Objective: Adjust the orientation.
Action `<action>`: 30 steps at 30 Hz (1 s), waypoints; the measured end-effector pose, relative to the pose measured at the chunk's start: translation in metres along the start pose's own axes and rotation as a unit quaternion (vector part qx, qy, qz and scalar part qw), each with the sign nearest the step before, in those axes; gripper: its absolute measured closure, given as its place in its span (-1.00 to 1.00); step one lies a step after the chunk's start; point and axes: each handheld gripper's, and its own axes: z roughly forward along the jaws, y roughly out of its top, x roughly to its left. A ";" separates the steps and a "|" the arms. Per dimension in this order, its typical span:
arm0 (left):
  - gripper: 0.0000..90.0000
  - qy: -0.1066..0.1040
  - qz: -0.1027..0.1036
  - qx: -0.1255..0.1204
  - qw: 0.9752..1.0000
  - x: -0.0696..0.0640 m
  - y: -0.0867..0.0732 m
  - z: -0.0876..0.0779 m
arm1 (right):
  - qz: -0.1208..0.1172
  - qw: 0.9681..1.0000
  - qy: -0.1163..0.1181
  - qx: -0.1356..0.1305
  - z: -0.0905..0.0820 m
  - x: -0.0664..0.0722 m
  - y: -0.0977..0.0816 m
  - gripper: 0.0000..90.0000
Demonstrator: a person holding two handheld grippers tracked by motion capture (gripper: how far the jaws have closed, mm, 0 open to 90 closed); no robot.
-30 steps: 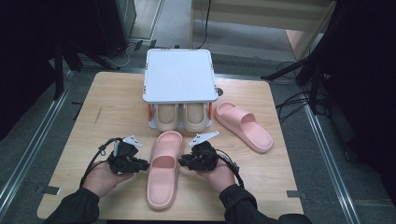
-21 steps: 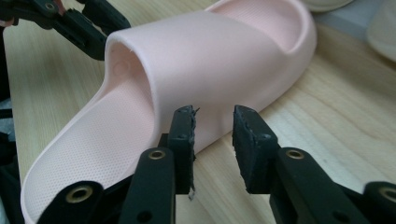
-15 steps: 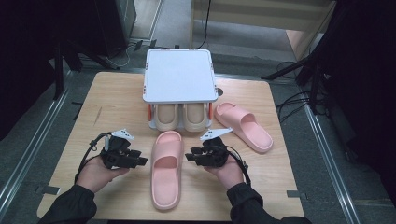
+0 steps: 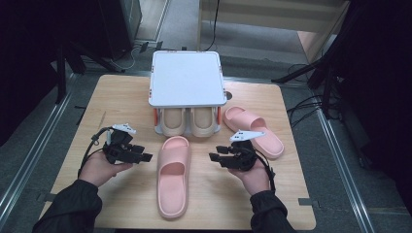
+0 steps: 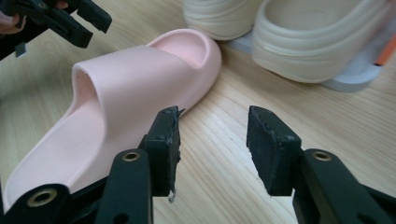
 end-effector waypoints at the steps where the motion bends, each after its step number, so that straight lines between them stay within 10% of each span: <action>1: -0.03 0.001 0.002 0.001 1.000 0.002 0.001 0.000 | -0.002 1.000 -0.004 -0.003 -0.003 -0.002 -0.001 0.22; 30: -0.13 -0.006 -0.035 -0.003 0.999 0.023 0.011 0.002 | 0.057 0.995 -0.077 -0.031 -0.051 -0.089 -0.011 0.16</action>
